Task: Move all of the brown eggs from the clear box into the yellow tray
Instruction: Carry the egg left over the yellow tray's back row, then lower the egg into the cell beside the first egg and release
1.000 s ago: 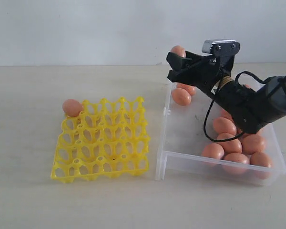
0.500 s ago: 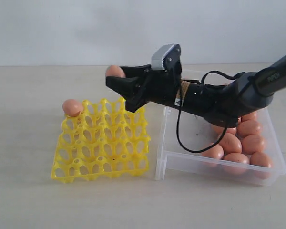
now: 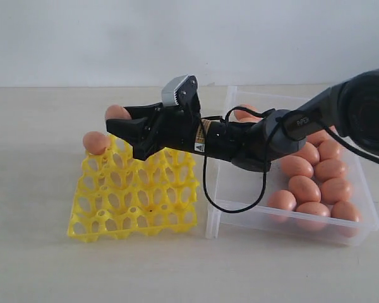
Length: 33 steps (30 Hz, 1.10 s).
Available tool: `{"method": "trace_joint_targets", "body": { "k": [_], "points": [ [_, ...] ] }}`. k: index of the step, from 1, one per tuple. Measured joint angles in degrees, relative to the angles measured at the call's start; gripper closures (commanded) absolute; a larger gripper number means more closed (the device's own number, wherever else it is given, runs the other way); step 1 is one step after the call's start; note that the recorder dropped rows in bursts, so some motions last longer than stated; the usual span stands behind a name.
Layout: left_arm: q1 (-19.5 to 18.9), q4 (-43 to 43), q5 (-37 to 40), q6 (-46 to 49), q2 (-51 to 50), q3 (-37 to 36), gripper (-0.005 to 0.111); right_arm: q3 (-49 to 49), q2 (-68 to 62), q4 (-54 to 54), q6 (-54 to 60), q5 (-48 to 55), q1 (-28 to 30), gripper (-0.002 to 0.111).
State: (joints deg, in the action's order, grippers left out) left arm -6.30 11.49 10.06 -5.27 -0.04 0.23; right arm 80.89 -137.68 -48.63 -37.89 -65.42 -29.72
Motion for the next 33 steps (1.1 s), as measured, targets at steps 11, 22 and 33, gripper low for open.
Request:
{"method": "trace_joint_targets", "body": {
  "k": [11,22,33],
  "points": [
    [0.00,0.00,0.00,0.00,0.00,0.00,0.103,3.57,-1.22,-0.63,-1.07,14.83,-1.91,0.108],
    [0.00,0.00,0.00,0.00,0.00,0.00,0.103,5.77,-1.83,-0.58,-0.60,20.41,-3.41,0.108],
    [0.00,0.00,0.00,0.00,0.00,0.00,0.103,7.64,-4.01,0.23,-0.42,20.03,-3.41,0.107]
  ]
}}
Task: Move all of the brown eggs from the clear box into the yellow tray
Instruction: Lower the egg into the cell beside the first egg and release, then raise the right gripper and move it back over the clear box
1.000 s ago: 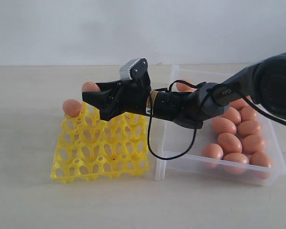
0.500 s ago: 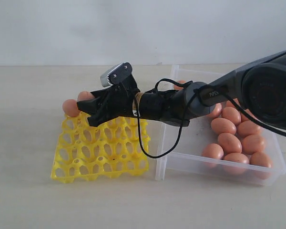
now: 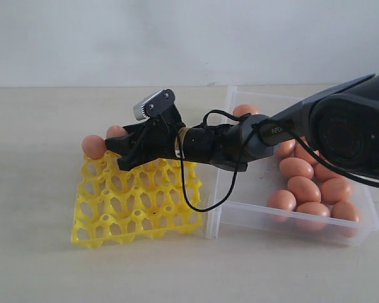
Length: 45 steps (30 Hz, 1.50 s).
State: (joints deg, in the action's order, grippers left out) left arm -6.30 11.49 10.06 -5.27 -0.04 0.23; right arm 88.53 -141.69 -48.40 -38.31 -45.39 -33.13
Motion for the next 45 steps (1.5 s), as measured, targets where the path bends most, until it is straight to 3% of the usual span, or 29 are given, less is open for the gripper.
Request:
{"method": "trace_joint_targets", "body": {
  "k": [2,5,7,34,36,39,42,44,45],
  "points": [
    [0.00,0.00,0.00,0.00,0.00,0.00,0.103,0.00,-0.09,0.12,-0.26,0.00,0.00,0.093],
    [0.00,0.00,0.00,0.00,0.00,0.00,0.103,0.00,-0.09,0.22,-0.02,-0.11,0.00,0.059],
    [0.00,0.00,0.00,0.00,0.00,0.00,0.103,0.00,-0.09,0.22,0.10,-0.11,0.00,0.051],
    [0.54,0.00,0.00,0.00,0.00,0.00,0.103,0.00,5.39,0.24,-2.05,0.12,0.00,0.051],
    [0.91,0.00,0.00,0.00,0.00,0.00,0.103,0.00,7.10,-2.23,-4.92,0.93,0.00,0.053],
    [1.03,0.00,0.00,0.00,0.00,0.00,0.103,0.00,9.07,-7.25,-9.94,2.99,0.00,0.067],
    [1.03,0.00,0.00,0.00,0.00,0.00,0.103,0.00,10.27,-13.48,-13.82,6.53,0.00,0.086],
    [1.03,0.00,0.00,0.00,0.00,0.00,0.103,0.00,11.47,-16.88,-16.05,9.86,0.00,0.105],
    [1.03,0.00,0.00,0.00,0.00,0.00,0.103,0.00,12.01,-18.28,-17.19,11.80,0.00,0.108]
  ]
}}
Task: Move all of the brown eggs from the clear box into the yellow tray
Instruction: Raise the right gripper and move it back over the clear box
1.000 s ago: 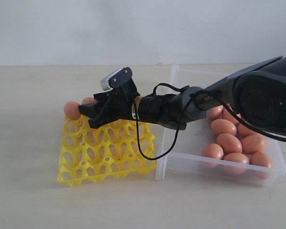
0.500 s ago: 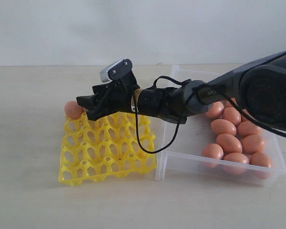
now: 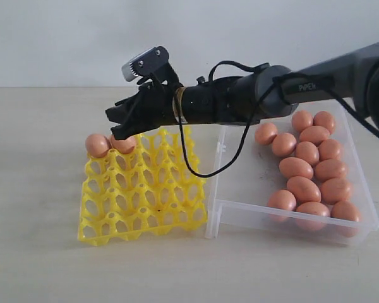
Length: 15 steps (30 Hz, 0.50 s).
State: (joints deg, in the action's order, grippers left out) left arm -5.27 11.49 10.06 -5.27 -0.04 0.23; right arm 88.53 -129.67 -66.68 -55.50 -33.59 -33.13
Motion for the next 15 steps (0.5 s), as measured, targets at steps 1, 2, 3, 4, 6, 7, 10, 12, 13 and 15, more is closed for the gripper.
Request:
{"method": "trace_joint_targets", "body": {
  "k": [1,2,3,4,6,7,10,12,13,15],
  "points": [
    [0.00,0.00,0.00,0.00,0.00,0.00,0.103,0.00,0.79,-1.53,-0.84,1.73,0.00,0.108],
    [0.00,0.00,0.00,0.00,0.00,0.00,0.103,0.00,1.63,-3.97,-2.43,4.38,0.00,0.108],
    [0.00,0.00,0.00,0.00,0.00,0.00,0.103,0.00,2.48,-5.67,-3.55,6.16,0.00,0.108],
    [0.00,0.00,0.00,0.00,0.00,0.00,0.103,0.00,3.40,-7.69,-4.86,8.44,0.00,0.108],
    [0.00,0.00,0.00,0.00,0.00,0.00,0.103,-1.11,5.39,-10.10,-5.62,12.63,0.00,0.108],
    [0.00,0.00,0.00,0.00,0.00,0.00,0.103,-2.08,6.66,-10.80,-5.41,15.15,0.00,0.109],
    [0.00,0.00,0.00,0.00,0.00,0.00,0.103,-5.74,10.39,-11.01,-1.75,23.43,0.00,0.109],
    [0.00,0.00,0.00,0.00,0.00,0.00,0.103,-8.25,12.51,-10.78,0.63,28.65,0.00,0.109],
    [0.00,0.00,0.00,0.00,0.00,0.00,0.103,-9.35,13.33,-10.78,1.49,30.52,0.32,0.109],
    [0.00,0.00,0.00,0.00,0.00,0.00,0.103,-11.08,14.50,-10.62,2.21,32.90,1.21,0.109]
  ]
}}
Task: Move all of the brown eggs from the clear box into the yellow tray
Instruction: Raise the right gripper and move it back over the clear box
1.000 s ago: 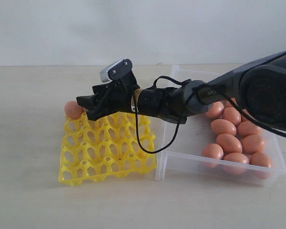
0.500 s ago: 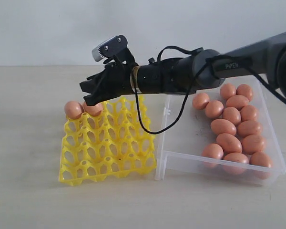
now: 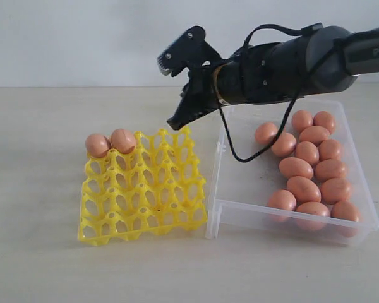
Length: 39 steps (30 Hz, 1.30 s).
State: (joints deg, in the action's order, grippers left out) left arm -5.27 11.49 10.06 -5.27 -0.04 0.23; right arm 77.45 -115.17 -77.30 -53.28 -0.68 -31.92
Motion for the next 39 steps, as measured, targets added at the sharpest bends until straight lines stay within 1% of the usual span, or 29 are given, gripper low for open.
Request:
{"method": "trace_joint_targets", "body": {
  "k": [6,8,10,12,14,16,17,19,21,23,24,25,26,28,29,30,31,33,35,37,39],
  "points": [
    [0.00,0.00,0.00,0.00,0.00,0.00,0.103,-3.40,3.35,-0.65,0.69,4.01,6.69,0.109],
    [0.00,0.00,0.00,0.00,0.00,0.00,0.103,-3.92,4.45,-3.37,0.81,8.00,8.59,0.109],
    [0.00,0.00,0.00,0.00,0.00,0.00,0.103,-3.92,5.35,-9.14,0.96,15.24,9.69,0.109],
    [0.00,0.00,0.00,0.00,0.00,0.00,0.103,-4.28,5.59,-16.36,0.51,26.37,10.18,0.109],
    [0.00,0.00,0.00,0.00,0.00,0.00,0.103,-4.81,5.59,-19.66,-0.04,35.81,10.46,0.109],
    [0.00,0.00,0.00,0.00,0.00,0.00,0.103,-4.79,5.86,-21.13,-2.68,39.21,11.11,0.109],
    [0.00,0.00,0.00,0.00,0.00,0.00,0.103,-4.79,6.17,-21.38,-5.79,38.12,11.39,0.109],
    [0.00,0.00,0.00,0.00,0.00,0.00,0.103,-4.79,7.17,-21.41,-14.24,30.80,12.02,0.109],
    [0.00,0.00,0.00,0.00,0.00,0.00,0.103,-4.66,7.64,-21.41,-27.37,14.52,13.90,0.109],
    [0.00,0.00,0.00,0.00,0.00,0.00,0.103,-3.01,7.02,-21.19,-36.60,-2.47,16.12,0.109],
    [0.00,0.00,0.00,0.00,0.00,0.00,0.103,-1.83,6.35,-20.03,-38.51,-11.99,17.33,0.109],
    [0.00,0.00,0.00,0.00,0.00,0.00,0.103,-1.03,5.71,-18.44,-38.48,-19.76,18.48,0.109],
    [0.00,0.00,0.00,0.00,0.00,0.00,0.103,-0.31,4.84,-16.09,-36.88,-30.17,19.51,0.109],
    [0.00,0.00,0.00,0.00,0.00,0.00,0.103,0.26,3.24,-12.76,-29.96,-50.67,20.39,0.109],
    [0.00,0.00,0.00,0.00,0.00,0.00,0.103,0.25,3.10,-12.65,-26.84,-57.56,20.39,0.109],
    [0.00,0.00,0.00,0.00,0.00,0.00,0.103,0.25,3.24,-13.08,-23.76,-61.76,19.87,0.109],
    [0.00,0.00,0.00,0.00,0.00,0.00,0.103,0.25,3.85,-14.15,-21.32,-64.32,19.17,0.109],
    [0.00,0.00,0.00,0.00,0.00,0.00,0.103,0.25,5.59,-17.52,-17.75,-65.83,17.20,0.109],
    [0.00,0.00,0.00,0.00,0.00,0.00,0.103,0.25,7.81,-20.46,-15.76,-62.78,13.73,0.109],
    [0.00,0.00,0.00,0.00,0.00,0.00,0.103,0.25,10.53,-22.04,-13.09,-53.93,9.47,0.109],
    [0.00,0.00,0.00,0.00,0.00,0.00,0.103,-0.54,12.99,-22.66,-9.36,-39.30,5.27,0.109]
  ]
}}
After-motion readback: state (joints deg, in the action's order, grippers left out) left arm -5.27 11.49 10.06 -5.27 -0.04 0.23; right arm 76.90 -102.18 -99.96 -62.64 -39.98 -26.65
